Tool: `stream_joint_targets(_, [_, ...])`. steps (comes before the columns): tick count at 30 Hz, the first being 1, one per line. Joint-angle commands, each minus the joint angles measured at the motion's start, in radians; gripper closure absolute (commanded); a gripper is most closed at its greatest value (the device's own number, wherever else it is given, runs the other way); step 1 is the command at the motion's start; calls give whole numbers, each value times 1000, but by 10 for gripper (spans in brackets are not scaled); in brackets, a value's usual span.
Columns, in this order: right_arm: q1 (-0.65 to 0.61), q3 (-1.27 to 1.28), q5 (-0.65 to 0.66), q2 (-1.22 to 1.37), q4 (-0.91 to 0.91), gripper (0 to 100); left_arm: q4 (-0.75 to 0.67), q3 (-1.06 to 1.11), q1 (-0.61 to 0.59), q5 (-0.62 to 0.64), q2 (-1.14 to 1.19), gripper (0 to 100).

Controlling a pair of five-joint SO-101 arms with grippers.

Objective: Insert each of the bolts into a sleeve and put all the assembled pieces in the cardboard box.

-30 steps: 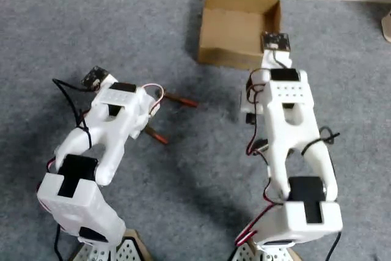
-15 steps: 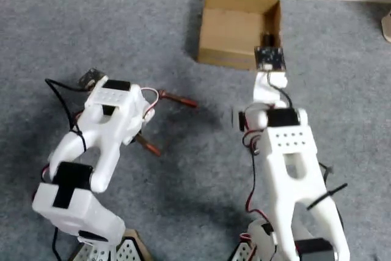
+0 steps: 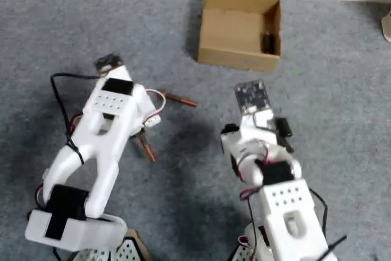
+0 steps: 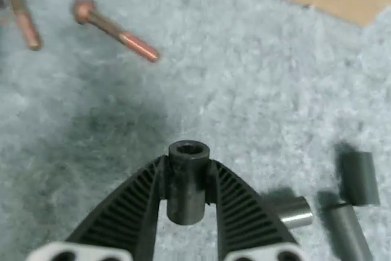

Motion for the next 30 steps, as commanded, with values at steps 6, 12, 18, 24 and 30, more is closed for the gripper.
stream_joint_targets(6, [-5,74,14,-232,-31,994,-229,-51,96,-98,-68,994])
stream_joint_targets(12, [-5,193,17,-282,-176,994,-270,-62,160,-97,-73,994])
stream_joint_targets(18, [-5,257,17,-282,-294,994,-410,-62,188,-104,-73,993])
stream_joint_targets(24, [-5,352,38,-282,-450,994,-580,-48,199,-190,-99,994])
stream_joint_targets(30, [-10,509,173,-280,-659,994,-631,8,263,-195,-237,994])
